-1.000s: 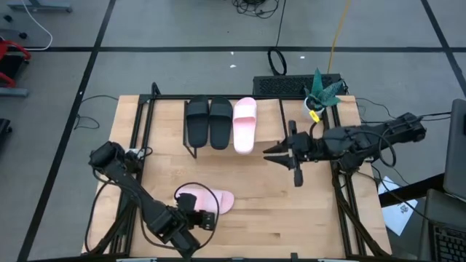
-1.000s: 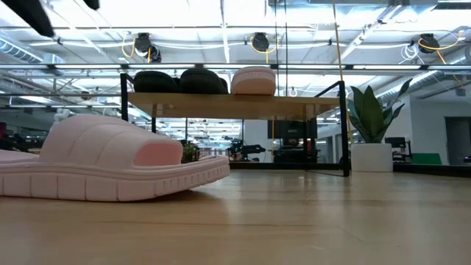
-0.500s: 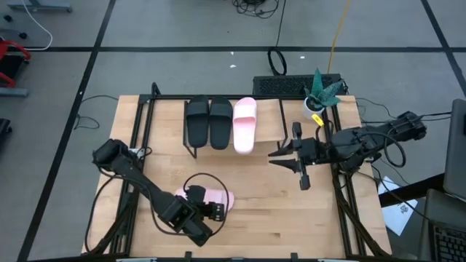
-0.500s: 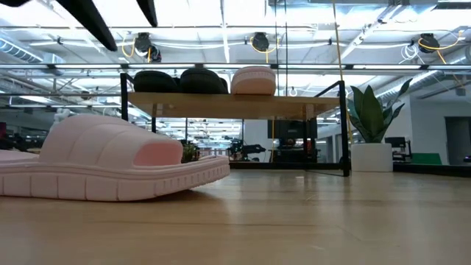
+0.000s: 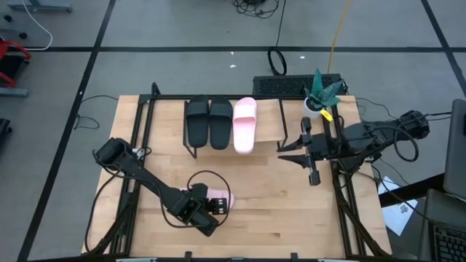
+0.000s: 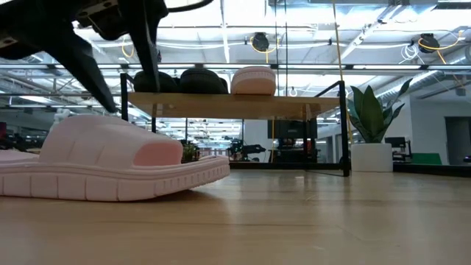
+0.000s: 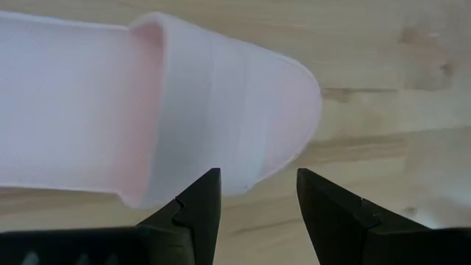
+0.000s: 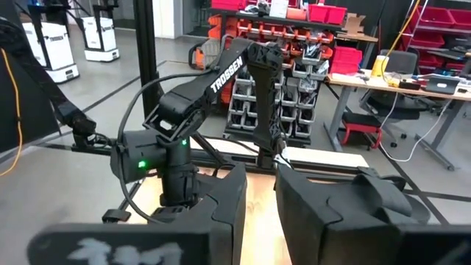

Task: Pick and place slides into the shelf
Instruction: Put the pink slide on the shelf

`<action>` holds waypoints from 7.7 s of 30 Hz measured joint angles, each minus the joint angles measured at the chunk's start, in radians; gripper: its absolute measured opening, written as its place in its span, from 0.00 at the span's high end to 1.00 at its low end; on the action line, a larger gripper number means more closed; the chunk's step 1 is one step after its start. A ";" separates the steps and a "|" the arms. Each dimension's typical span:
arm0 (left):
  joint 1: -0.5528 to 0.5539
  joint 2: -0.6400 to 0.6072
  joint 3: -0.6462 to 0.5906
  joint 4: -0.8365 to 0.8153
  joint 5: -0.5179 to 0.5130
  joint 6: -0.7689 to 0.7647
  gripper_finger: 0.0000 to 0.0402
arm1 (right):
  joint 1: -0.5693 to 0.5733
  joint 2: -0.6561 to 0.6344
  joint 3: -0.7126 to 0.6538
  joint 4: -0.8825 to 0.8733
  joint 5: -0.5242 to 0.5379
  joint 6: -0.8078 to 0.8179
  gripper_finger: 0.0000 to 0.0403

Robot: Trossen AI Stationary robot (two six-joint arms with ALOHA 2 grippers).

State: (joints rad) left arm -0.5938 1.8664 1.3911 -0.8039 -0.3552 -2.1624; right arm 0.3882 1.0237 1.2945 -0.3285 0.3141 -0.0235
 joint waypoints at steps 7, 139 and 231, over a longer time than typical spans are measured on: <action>-0.009 -0.034 0.006 -0.030 -0.006 -0.048 0.56 | 0.000 -0.011 0.000 0.001 0.001 -0.002 0.83; 0.051 0.092 0.137 0.009 -0.126 1.576 0.65 | 0.045 0.008 0.000 -0.043 0.162 -0.013 0.83; 0.692 0.375 0.805 0.251 -0.442 2.367 1.00 | 0.157 -0.168 -0.001 0.415 0.344 -0.461 0.83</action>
State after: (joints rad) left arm 0.0978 2.2417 2.1963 -0.5529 -0.7967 0.2047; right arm 0.5453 0.8558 1.2934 0.0860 0.6582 -0.4840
